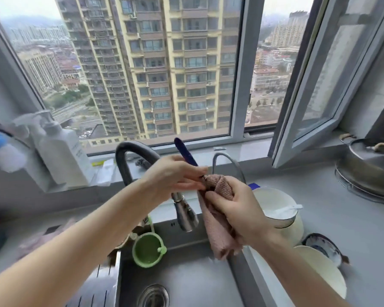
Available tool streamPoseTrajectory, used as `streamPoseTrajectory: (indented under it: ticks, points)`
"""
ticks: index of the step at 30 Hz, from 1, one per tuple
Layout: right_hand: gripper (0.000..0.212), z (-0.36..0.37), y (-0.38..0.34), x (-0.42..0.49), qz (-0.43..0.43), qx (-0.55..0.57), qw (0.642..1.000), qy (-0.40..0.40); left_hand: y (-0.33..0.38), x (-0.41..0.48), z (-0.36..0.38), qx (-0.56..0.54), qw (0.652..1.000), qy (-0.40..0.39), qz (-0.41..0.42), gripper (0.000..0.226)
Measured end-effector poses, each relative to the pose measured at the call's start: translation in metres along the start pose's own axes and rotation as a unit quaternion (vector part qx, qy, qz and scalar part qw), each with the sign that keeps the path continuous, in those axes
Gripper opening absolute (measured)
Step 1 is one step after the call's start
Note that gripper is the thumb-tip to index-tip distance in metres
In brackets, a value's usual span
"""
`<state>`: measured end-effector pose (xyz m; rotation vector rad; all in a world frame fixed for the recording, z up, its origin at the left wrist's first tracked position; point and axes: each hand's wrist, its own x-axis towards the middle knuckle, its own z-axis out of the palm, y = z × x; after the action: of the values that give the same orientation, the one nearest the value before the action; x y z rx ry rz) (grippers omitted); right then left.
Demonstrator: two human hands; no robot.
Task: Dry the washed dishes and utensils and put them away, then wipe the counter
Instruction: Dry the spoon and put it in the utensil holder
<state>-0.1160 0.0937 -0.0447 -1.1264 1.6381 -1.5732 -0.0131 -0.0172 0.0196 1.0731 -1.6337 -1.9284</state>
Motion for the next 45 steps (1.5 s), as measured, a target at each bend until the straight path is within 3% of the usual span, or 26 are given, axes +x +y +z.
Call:
streamPoseTrajectory:
  ticks: [6,8,10,12,17,19,21,23,26,30,35,39,42,45]
  points:
    - [0.017,0.052,-0.022,-0.006,-0.088,-0.219,0.965,-0.115,-0.005,-0.043,-0.109,0.069,0.997,-0.015,-0.029,0.028]
    - [0.012,0.068,-0.028,-0.009,-0.107,-0.272,0.942,-0.164,-0.006,-0.056,-0.14,0.149,0.987,-0.05,-0.042,0.027]
    - [0.012,0.083,-0.033,-0.012,-0.114,-0.303,0.924,-0.201,-0.012,-0.071,-0.162,0.285,0.954,-0.088,-0.022,0.026]
    - [0.021,0.095,-0.04,-0.011,-0.113,-0.263,0.936,-0.204,-0.022,-0.088,-0.176,0.383,0.92,-0.08,0.022,0.031]
    - [0.02,0.135,-0.049,-0.004,-0.126,-0.13,0.982,-0.047,-0.044,-0.116,-0.198,0.218,0.975,-0.008,0.039,0.036]
    - [0.016,0.157,-0.046,-0.002,-0.084,-0.011,0.994,0.071,-0.053,-0.116,-0.203,0.175,0.983,0.028,0.037,0.037]
    - [0.029,0.178,-0.041,-0.002,0.032,0.151,0.977,0.15,-0.065,-0.115,-0.205,0.143,0.986,0.076,0.035,0.038]
    - [0.036,0.207,-0.037,-0.007,0.136,0.292,0.94,0.109,-0.076,-0.114,-0.199,0.144,0.982,0.112,0.053,0.04]
    - [0.03,0.255,-0.028,-0.015,0.137,0.278,0.95,0.044,-0.085,-0.118,-0.188,0.18,0.969,0.127,0.107,0.04]
    - [0.03,0.27,-0.032,0.008,0.121,0.274,0.948,0.112,-0.088,-0.125,-0.2,0.196,0.959,0.149,0.137,0.04]
    - [0.023,0.278,-0.038,0.032,0.15,0.226,0.956,0.11,-0.087,-0.129,-0.226,0.265,0.939,0.164,0.149,0.04]
    - [0.013,0.257,-0.043,0.055,0.147,0.252,0.941,0.172,-0.095,-0.136,-0.246,0.2,0.951,0.204,0.116,0.033]
    - [0.017,0.268,-0.048,0.047,0.184,0.272,0.941,0.085,-0.097,-0.127,-0.263,0.128,0.943,0.274,0.141,0.031]
    - [0.023,0.301,-0.055,0.033,0.186,0.243,0.951,-0.049,-0.092,-0.117,-0.262,0.189,0.918,0.304,0.168,0.032]
